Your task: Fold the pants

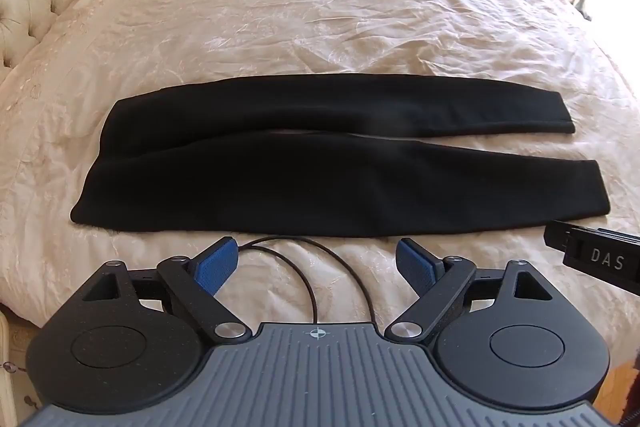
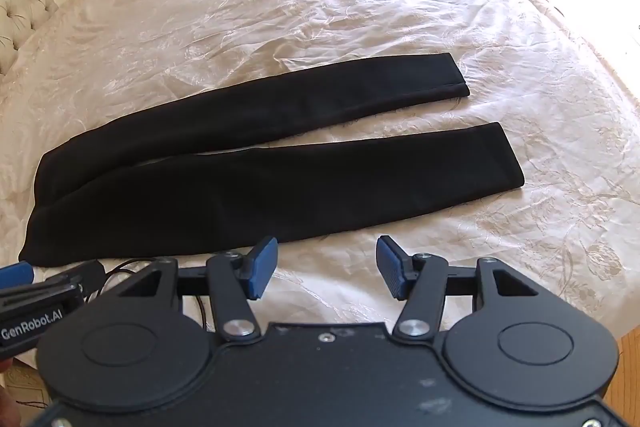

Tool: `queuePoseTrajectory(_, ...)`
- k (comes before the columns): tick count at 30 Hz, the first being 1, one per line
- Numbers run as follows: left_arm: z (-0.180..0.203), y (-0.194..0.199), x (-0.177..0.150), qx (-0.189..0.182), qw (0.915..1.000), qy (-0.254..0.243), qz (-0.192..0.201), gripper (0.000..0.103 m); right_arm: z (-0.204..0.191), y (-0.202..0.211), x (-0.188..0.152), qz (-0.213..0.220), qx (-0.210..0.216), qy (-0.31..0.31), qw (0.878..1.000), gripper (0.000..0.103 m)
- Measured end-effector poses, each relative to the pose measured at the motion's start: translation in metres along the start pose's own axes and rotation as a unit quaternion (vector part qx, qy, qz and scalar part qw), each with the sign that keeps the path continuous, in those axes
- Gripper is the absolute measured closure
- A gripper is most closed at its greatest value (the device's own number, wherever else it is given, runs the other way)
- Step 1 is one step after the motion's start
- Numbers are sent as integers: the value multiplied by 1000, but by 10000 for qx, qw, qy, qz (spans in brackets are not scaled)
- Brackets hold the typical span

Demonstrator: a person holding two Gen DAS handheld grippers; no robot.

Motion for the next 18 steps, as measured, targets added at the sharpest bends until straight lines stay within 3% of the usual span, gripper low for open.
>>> queuePoseTrajectory(18, -7, -2, -11, 87, 9996, 65, -249, 17, -3, 1, -2, -9, 50, 132, 9999, 45)
Point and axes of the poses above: each gripper's, at about its wrist camera, not at the fingertips, and y roughly against the way its jaws point, z to its right, x to its top, the point moved 10 cm from there along -y, roughly the way its jaws point, and after that the axes turned 6 degrees about z, right-handed, at the moved point
